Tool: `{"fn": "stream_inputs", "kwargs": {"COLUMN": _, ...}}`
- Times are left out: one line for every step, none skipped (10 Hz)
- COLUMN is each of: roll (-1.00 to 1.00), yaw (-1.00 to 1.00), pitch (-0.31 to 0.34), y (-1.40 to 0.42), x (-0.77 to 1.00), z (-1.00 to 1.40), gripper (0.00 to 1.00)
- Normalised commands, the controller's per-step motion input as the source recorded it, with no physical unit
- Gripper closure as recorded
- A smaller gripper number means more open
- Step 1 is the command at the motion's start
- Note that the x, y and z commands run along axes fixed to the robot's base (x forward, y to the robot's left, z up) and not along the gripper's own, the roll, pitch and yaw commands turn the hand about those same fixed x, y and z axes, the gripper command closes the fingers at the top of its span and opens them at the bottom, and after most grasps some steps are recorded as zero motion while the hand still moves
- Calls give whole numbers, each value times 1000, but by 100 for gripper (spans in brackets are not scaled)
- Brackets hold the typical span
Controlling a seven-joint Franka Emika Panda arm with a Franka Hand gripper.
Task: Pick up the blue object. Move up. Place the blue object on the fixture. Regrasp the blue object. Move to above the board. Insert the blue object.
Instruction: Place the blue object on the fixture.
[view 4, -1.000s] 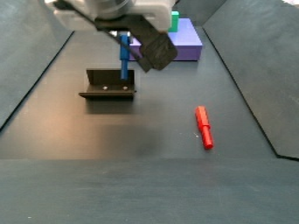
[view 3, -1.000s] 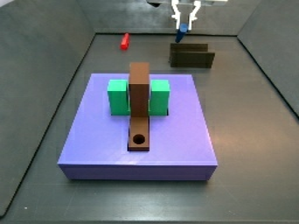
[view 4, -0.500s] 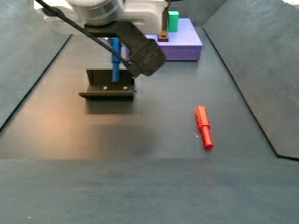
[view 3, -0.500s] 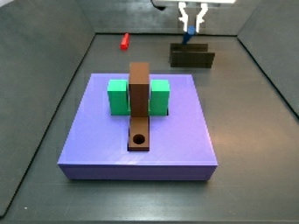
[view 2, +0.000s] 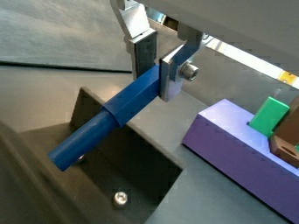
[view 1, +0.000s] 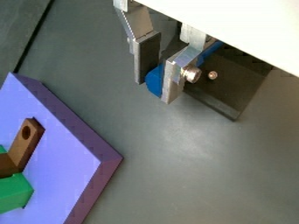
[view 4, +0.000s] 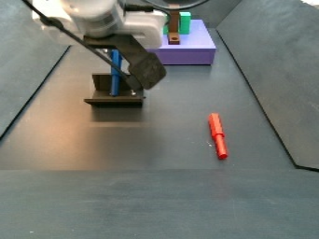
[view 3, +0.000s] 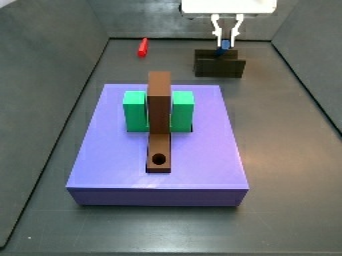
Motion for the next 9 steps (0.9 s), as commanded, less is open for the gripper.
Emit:
{"fn": "stream_inputs", "kwargs": {"roll": -614, "yaw": 20, "pitch": 0, "y": 294, "x": 66, "z": -54, "gripper": 100}}
{"fn": "stream_inputs", "kwargs": {"roll": -597, "yaw": 34, "pitch": 0, "y": 200, "x": 126, "z": -40, "gripper": 100}}
{"fn": "stream_inputs", "kwargs": {"roll": -337, "yaw": 54, "pitch": 0, "y": 11, "x": 134, "z": -74, "gripper": 100}}
{"fn": "stream_inputs", "kwargs": {"roll": 0, "yaw": 31, "pitch": 0, "y": -169, "x": 120, "z": -66, "gripper": 100}}
{"fn": "stream_inputs", "kwargs": {"roll": 0, "yaw": 0, "pitch": 0, "y": -157, "x": 129, "z": -66, "gripper": 100}}
{"fn": "stream_inputs", "kwargs": {"roll": 0, "yaw": 0, "pitch": 0, "y": -46, "x": 97, "z": -80, "gripper": 100}}
{"fn": "stream_inputs", "kwargs": {"roll": 0, "yaw": 0, "pitch": 0, "y": 0, "x": 74, "z": -74, "gripper": 100}}
{"fn": "stream_inputs", "kwargs": {"roll": 77, "yaw": 0, "pitch": 0, "y": 0, "x": 43, "z": -43, "gripper": 100}}
{"fn": "stream_inputs", "kwargs": {"roll": 131, "yaw": 0, "pitch": 0, "y": 0, "x": 0, "z": -49, "gripper": 100}}
